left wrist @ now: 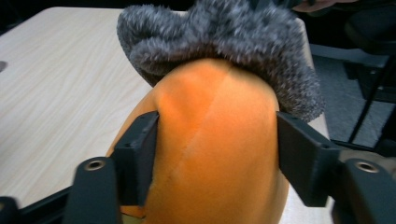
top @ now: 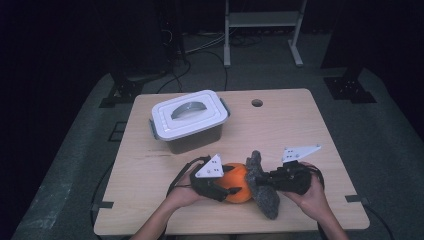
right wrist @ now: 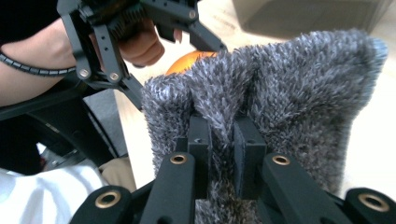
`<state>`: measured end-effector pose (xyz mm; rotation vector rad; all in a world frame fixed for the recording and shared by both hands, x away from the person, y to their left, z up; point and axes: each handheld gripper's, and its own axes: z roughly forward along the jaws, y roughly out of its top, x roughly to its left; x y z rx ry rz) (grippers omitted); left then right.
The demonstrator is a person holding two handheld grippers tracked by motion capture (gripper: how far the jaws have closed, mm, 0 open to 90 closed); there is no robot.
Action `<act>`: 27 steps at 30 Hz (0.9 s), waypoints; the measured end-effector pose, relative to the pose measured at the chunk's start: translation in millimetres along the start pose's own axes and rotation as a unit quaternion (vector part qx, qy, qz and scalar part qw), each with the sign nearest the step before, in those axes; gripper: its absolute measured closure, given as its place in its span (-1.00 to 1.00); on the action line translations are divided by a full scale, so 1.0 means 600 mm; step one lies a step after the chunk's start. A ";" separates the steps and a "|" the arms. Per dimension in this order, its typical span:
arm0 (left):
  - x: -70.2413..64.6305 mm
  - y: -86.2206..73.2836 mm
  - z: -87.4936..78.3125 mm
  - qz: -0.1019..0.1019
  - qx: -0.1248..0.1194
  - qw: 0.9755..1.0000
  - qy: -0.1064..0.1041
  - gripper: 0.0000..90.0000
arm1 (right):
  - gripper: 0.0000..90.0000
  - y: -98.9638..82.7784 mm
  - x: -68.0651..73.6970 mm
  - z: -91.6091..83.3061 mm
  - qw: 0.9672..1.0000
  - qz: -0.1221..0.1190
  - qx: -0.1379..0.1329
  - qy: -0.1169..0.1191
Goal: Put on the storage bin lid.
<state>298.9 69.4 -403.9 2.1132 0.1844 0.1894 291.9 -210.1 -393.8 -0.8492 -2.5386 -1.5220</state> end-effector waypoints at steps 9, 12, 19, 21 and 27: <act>0.000 -0.002 0.001 -0.015 0.001 0.998 -0.056 -0.36 | 0.75 -0.014 -0.011 -0.007 0.999 0.012 0.031 -0.003; -0.004 -0.001 0.002 -0.013 0.003 0.995 -0.095 -0.35 | 0.75 -0.022 -0.020 -0.012 0.999 0.021 0.037 -0.010; 0.006 -0.002 -0.001 -0.021 0.003 0.998 -0.057 -0.40 | 0.74 -0.026 -0.026 -0.014 0.999 0.030 0.041 -0.012; 0.005 -0.006 0.002 -0.025 0.007 0.997 -0.068 -0.40 | 0.74 -0.026 -0.026 -0.013 0.999 0.031 0.041 -0.011; 0.001 -0.005 0.001 -0.023 0.015 0.992 -0.120 -0.39 | 0.73 -0.029 -0.030 -0.012 0.998 0.036 0.047 -0.015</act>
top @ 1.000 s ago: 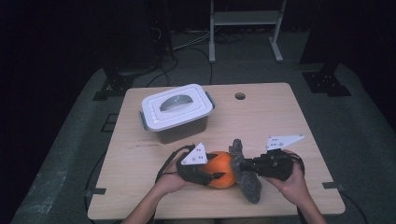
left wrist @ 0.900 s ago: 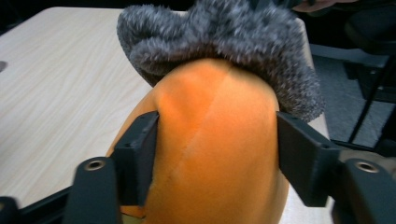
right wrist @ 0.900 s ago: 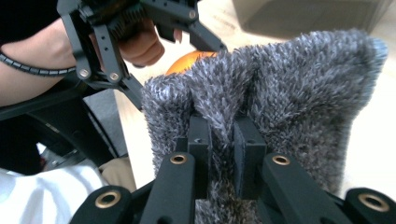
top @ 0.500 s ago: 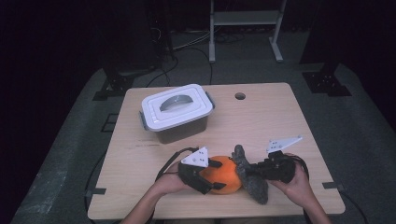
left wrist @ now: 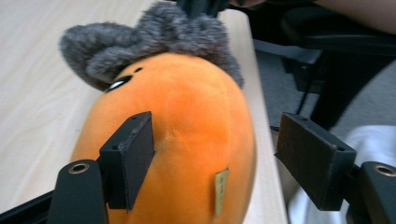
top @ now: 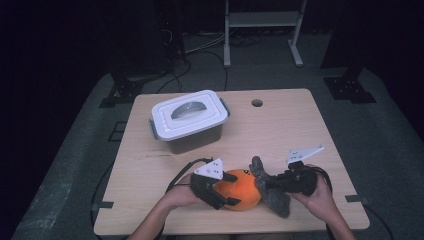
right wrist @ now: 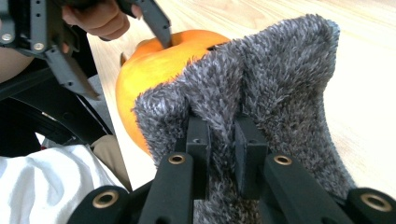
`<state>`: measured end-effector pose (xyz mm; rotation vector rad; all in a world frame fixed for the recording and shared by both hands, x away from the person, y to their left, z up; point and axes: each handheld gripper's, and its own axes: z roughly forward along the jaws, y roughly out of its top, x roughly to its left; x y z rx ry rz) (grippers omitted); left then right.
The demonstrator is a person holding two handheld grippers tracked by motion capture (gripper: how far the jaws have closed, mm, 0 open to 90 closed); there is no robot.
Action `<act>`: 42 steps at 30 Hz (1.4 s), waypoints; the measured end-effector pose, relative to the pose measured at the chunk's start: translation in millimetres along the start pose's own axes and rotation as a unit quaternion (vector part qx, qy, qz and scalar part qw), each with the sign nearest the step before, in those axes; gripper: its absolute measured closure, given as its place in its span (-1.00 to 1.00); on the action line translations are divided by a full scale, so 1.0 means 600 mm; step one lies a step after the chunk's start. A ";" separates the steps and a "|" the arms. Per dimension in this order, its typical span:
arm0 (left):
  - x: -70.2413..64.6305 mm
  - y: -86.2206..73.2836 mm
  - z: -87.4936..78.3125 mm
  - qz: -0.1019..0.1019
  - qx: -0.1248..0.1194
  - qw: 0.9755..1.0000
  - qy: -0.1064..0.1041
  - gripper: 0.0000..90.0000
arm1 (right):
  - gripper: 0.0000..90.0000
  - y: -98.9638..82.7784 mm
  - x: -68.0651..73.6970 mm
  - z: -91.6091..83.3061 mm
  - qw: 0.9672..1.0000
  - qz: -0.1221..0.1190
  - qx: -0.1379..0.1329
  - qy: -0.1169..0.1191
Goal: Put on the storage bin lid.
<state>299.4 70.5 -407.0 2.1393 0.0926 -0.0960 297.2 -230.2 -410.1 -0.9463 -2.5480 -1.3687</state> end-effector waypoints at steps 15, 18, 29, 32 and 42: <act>0.024 -0.008 -0.003 -0.032 -0.030 0.996 0.076 -0.28 | 0.73 -0.002 0.001 0.003 0.999 -0.008 0.022 0.024; 0.022 -0.008 0.000 -0.033 -0.020 0.998 0.051 -0.25 | 0.73 -0.003 0.000 0.003 0.999 -0.008 0.025 0.024; 0.027 -0.007 -0.005 -0.032 -0.033 0.997 0.065 -0.34 | 0.72 -0.006 -0.002 0.004 0.999 -0.009 0.032 0.031; 0.033 -0.009 -0.002 -0.044 -0.038 0.995 0.080 -0.40 | 0.72 -0.006 -0.001 0.005 0.999 -0.013 0.034 0.039; 0.033 -0.021 0.027 -0.053 -0.007 0.998 0.033 -0.18 | 0.72 -0.010 -0.001 0.008 0.998 -0.015 0.050 0.045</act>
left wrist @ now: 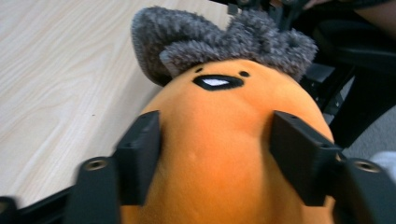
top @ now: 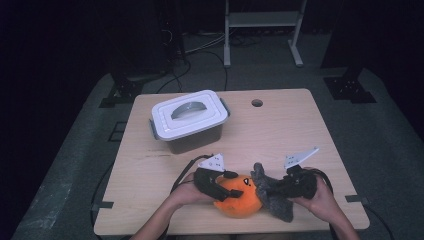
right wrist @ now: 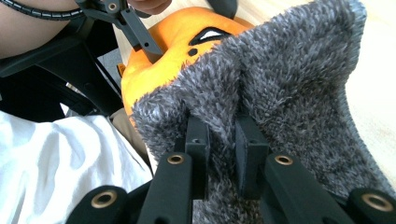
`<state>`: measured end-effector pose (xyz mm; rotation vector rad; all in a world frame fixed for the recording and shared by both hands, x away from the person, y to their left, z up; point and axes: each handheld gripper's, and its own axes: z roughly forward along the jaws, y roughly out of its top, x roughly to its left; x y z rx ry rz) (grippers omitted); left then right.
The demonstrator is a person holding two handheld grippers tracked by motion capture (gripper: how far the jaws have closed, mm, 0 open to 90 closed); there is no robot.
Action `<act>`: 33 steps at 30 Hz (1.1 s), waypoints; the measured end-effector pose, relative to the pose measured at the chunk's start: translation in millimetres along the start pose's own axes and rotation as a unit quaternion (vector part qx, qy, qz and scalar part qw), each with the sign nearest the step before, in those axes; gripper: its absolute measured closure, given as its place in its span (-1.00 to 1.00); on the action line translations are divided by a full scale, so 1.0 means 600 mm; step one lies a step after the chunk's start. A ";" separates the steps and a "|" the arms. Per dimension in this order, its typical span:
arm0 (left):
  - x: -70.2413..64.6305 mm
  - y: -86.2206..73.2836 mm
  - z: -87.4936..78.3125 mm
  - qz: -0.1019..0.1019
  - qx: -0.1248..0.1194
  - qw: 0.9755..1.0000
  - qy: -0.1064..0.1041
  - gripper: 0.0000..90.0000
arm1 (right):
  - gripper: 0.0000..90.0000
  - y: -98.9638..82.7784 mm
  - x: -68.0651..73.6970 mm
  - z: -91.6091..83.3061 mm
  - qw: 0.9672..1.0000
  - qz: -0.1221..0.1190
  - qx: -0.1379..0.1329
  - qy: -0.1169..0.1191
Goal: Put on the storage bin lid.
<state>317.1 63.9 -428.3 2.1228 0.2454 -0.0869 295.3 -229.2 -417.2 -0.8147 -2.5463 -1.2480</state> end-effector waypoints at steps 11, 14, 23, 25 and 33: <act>-0.015 0.013 -0.015 0.040 -0.009 0.999 0.029 0.26 | 0.73 -0.005 -0.007 -0.017 1.000 0.013 -0.021 0.015; -0.018 0.017 -0.018 0.050 -0.010 0.998 0.040 0.28 | 0.74 -0.009 -0.012 -0.032 0.999 0.021 -0.035 0.012; -0.018 0.022 -0.032 0.064 -0.007 0.995 0.081 0.29 | 0.75 -0.040 -0.032 -0.089 0.996 0.053 -0.067 -0.014; -0.017 0.022 -0.035 0.064 -0.006 0.994 0.087 0.29 | 0.75 -0.048 -0.037 -0.106 0.995 0.059 -0.069 -0.029; -0.014 0.020 -0.042 0.058 -0.011 0.994 0.095 0.30 | 0.75 -0.063 -0.050 -0.173 0.990 0.072 -0.066 -0.104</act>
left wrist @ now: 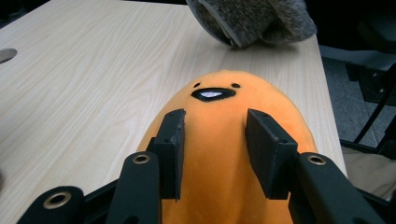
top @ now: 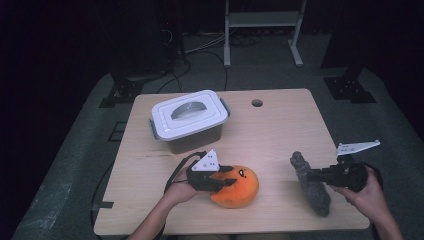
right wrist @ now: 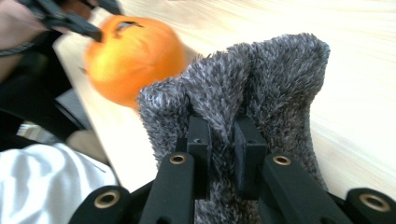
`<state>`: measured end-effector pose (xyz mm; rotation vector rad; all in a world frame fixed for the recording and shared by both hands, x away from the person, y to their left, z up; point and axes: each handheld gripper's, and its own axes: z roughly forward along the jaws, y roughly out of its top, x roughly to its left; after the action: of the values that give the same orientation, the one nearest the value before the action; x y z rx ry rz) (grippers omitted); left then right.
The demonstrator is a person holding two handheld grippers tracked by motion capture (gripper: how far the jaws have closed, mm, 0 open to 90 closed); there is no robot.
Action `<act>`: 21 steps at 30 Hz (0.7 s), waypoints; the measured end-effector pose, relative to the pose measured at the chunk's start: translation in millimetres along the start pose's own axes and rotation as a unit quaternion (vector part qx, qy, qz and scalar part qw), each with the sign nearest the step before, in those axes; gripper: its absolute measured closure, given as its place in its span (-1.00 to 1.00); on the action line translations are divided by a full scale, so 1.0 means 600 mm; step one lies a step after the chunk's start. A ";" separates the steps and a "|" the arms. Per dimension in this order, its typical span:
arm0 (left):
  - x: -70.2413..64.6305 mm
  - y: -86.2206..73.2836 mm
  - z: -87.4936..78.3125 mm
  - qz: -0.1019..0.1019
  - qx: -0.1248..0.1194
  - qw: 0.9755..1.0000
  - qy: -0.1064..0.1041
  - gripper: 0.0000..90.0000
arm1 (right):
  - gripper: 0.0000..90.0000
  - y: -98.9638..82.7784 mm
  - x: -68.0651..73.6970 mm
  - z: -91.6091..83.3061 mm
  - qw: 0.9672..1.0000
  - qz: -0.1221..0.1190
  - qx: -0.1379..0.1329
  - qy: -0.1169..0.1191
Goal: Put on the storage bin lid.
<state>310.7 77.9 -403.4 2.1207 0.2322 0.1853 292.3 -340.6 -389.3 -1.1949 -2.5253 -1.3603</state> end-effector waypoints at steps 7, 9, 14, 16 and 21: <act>-0.003 -0.001 0.006 -0.002 0.001 1.000 -0.010 0.23 | 0.75 -0.012 -0.017 0.006 0.999 0.003 0.028 -0.031; -0.003 -0.001 0.006 -0.003 0.001 1.000 -0.012 0.20 | 0.74 -0.016 -0.019 0.017 0.999 0.004 0.034 -0.028; -0.003 -0.001 0.006 -0.002 -0.001 1.000 -0.017 0.14 | 0.73 -0.022 -0.019 0.050 0.998 0.004 0.052 -0.017; -0.004 -0.001 0.006 -0.003 -0.002 1.000 -0.019 0.10 | 0.72 -0.024 -0.018 0.065 0.998 0.003 0.061 -0.014; -0.003 -0.001 0.004 -0.002 -0.004 1.000 -0.025 0.02 | 0.68 -0.030 -0.017 0.086 0.997 0.005 0.072 -0.002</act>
<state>309.3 75.5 -405.2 2.1142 0.2050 0.1307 303.9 -315.4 -437.4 -1.1819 -2.5651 -1.1511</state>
